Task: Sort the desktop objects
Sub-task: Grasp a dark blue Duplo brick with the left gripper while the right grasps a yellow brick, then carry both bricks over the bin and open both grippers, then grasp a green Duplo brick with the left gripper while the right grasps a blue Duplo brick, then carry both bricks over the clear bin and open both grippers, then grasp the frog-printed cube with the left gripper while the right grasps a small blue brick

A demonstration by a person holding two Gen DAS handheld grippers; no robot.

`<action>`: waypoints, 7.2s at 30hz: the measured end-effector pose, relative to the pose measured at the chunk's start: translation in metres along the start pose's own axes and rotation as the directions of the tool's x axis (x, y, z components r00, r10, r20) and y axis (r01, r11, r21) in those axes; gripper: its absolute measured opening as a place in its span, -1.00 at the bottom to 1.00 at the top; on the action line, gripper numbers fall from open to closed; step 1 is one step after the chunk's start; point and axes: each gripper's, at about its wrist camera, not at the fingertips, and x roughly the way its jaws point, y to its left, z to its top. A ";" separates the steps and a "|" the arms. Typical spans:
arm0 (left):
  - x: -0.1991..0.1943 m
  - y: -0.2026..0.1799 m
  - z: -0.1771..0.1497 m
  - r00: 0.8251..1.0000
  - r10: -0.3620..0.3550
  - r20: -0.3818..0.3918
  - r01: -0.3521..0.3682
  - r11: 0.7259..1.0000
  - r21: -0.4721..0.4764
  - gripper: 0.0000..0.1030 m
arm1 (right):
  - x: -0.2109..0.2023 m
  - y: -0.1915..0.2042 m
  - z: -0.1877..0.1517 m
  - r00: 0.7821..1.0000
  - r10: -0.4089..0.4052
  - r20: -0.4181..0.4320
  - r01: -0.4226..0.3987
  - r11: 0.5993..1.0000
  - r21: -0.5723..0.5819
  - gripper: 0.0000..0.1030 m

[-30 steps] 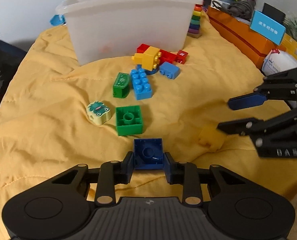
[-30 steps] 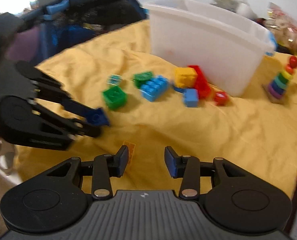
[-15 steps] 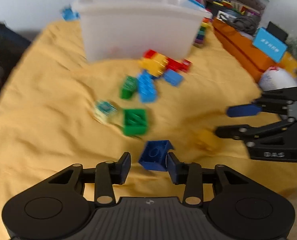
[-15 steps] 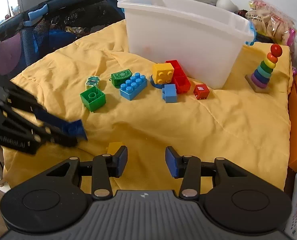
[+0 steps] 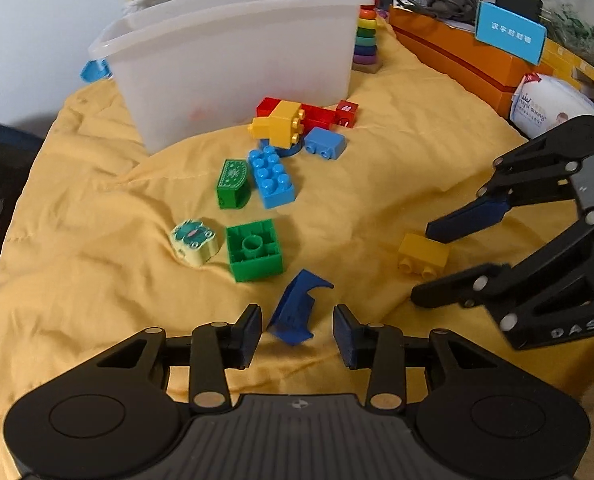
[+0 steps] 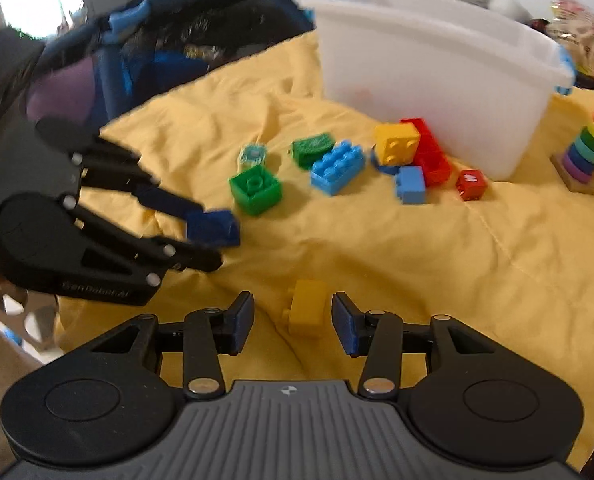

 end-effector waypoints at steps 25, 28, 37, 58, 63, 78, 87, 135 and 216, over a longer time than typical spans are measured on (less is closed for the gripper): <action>-0.066 0.079 0.181 0.909 0.160 0.386 -0.145 0.987 -0.067 -0.54 | -0.049 -0.082 0.136 0.930 -0.252 0.267 0.247 0.968 0.051 -0.49; -0.046 0.093 0.209 0.907 0.185 0.378 -0.162 0.982 -0.092 -0.54 | -0.041 -0.093 0.164 0.914 -0.303 0.268 0.294 0.953 0.077 -0.49; 0.048 0.110 0.215 0.981 0.150 0.121 -0.135 0.983 -0.122 -0.52 | 0.022 -0.115 0.195 0.935 -0.328 0.136 0.311 0.941 0.130 -0.45; -0.040 0.057 0.099 0.944 0.200 0.263 -0.162 0.974 -0.159 0.40 | -0.052 -0.092 0.132 0.908 -0.266 0.323 0.220 0.960 0.173 -0.06; -0.006 0.037 0.050 0.987 0.132 0.090 -0.117 0.981 -0.152 0.31 | -0.028 -0.075 0.086 0.952 -0.218 0.214 0.178 0.965 0.193 -0.07; 0.009 0.011 0.028 0.999 -0.049 0.010 0.050 0.997 -0.055 -0.34 | 0.004 -0.045 0.037 0.982 -0.178 0.067 0.162 0.967 0.195 -0.08; -0.005 0.008 0.008 0.998 -0.051 0.042 0.052 0.998 -0.029 -0.30 | 0.031 -0.030 0.066 0.987 -0.126 0.095 0.112 0.984 0.136 -0.23; -0.005 0.002 0.008 0.998 0.059 0.028 -0.059 0.998 -0.018 0.12 | -0.004 -0.030 -0.003 0.989 -0.149 -0.010 0.149 0.970 0.193 -0.35; 0.013 0.021 0.034 0.994 0.085 0.073 -0.080 0.994 -0.079 0.25 | 0.048 -0.037 0.065 0.964 -0.239 0.113 0.253 0.958 -0.132 -0.36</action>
